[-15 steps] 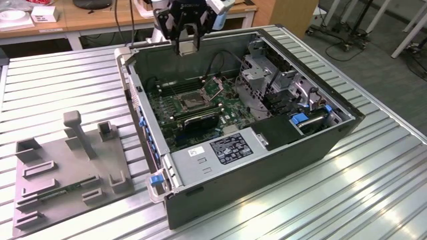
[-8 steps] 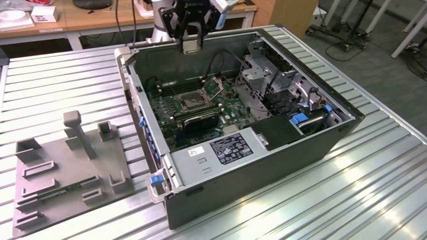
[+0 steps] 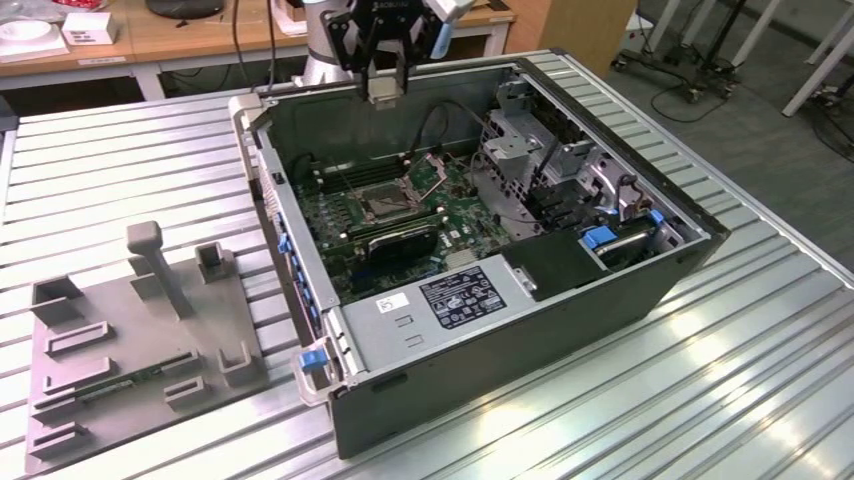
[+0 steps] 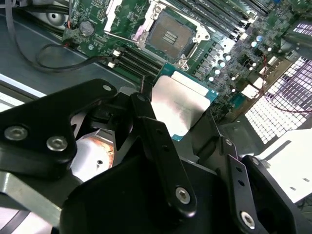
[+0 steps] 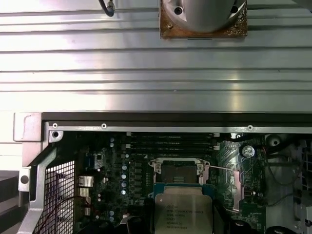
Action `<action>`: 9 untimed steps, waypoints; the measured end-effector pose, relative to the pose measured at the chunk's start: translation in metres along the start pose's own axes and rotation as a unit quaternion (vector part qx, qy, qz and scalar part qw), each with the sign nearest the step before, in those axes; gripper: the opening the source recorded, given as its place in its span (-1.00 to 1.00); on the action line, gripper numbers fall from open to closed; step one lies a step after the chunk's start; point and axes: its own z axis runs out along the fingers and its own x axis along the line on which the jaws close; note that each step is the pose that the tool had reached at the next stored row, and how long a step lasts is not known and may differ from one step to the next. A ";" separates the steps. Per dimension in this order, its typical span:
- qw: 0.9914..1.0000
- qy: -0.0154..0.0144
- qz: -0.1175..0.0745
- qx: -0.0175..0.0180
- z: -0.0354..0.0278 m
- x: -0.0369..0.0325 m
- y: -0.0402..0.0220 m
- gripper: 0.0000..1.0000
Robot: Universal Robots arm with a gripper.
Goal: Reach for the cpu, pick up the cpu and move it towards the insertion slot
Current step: 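Pick up the cpu and move it towards the insertion slot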
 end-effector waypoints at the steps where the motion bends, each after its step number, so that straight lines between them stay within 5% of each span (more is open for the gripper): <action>1: 1.000 0.000 0.000 0.000 0.0000 -0.0002 0.0003 0.09; 9: 1.000 0.000 0.001 0.000 0.0000 -0.0016 0.0016 0.09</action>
